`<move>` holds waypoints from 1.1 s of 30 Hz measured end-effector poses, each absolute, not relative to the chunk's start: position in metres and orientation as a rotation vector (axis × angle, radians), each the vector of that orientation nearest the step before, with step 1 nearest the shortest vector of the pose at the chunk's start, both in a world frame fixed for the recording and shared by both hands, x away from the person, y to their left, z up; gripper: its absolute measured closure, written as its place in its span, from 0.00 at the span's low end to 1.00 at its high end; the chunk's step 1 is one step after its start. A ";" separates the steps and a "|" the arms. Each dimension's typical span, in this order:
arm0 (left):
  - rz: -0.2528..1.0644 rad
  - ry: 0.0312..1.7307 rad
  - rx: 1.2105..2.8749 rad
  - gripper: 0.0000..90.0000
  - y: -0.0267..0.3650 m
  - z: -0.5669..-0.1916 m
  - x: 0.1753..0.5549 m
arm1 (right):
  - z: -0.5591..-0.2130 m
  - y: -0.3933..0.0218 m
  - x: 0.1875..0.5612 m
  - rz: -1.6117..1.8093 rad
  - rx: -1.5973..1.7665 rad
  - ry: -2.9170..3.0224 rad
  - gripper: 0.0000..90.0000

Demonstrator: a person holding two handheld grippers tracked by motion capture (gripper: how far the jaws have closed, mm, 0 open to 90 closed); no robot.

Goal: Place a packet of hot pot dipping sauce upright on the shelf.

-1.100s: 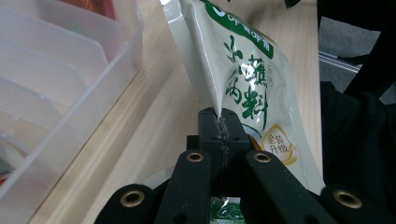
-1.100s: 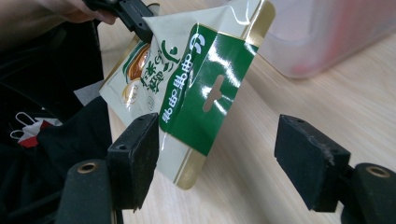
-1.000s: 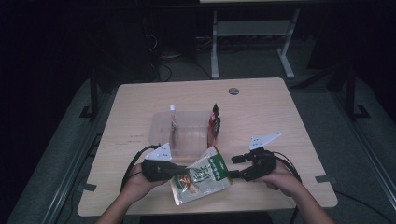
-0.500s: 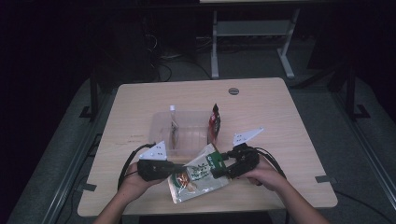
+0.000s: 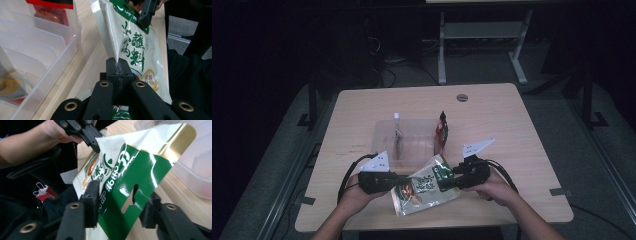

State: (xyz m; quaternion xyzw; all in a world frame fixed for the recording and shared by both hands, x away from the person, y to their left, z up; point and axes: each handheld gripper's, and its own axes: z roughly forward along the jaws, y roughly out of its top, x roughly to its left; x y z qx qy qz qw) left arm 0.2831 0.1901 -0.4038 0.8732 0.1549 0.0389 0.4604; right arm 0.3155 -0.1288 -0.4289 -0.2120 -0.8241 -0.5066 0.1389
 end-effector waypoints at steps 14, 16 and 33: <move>0.120 0.360 2.155 1.00 0.188 -0.408 0.284 | -0.428 -0.131 0.315 -1.474 -0.555 -2.378 0.95; 0.119 0.362 2.158 1.00 0.188 -0.409 0.284 | -0.428 -0.130 0.315 -1.471 -0.539 -2.393 0.97; 0.069 0.427 2.143 0.82 0.190 -0.414 0.290 | -0.419 -0.128 0.307 -1.517 -0.448 -2.407 1.00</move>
